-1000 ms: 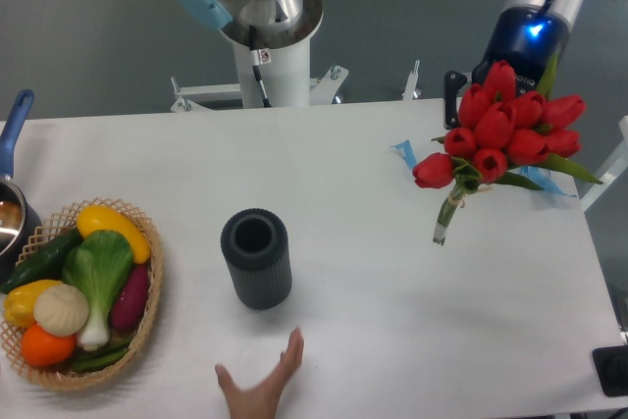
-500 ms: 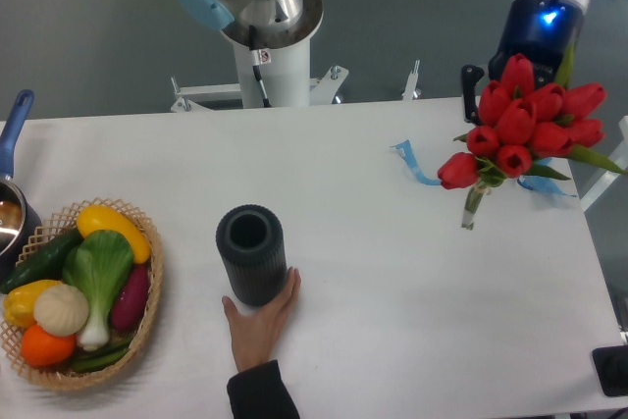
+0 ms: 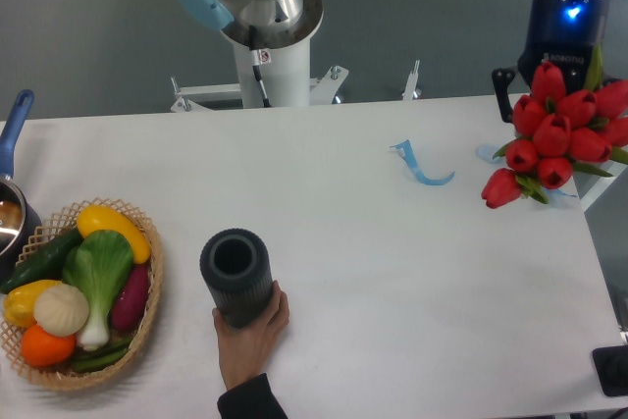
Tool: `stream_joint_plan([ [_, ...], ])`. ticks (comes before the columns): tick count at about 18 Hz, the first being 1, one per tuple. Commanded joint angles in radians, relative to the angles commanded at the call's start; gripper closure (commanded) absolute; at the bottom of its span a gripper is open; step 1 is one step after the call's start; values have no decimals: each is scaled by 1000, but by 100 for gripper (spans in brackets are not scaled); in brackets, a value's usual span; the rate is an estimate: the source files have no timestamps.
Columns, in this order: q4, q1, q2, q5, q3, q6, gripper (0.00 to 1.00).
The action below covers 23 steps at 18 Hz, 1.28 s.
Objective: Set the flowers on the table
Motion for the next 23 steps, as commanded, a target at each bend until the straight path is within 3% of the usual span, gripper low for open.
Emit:
stream_joint_plan([
  [5, -6, -84, -12, 248, -6, 2, 62],
  [10, -5, -230, -116, 595, -8, 37, 62],
  [13, -5, -310, -198, 729, -3, 37, 62],
  [23, 2, -387, -396, 751, 38, 28, 62],
])
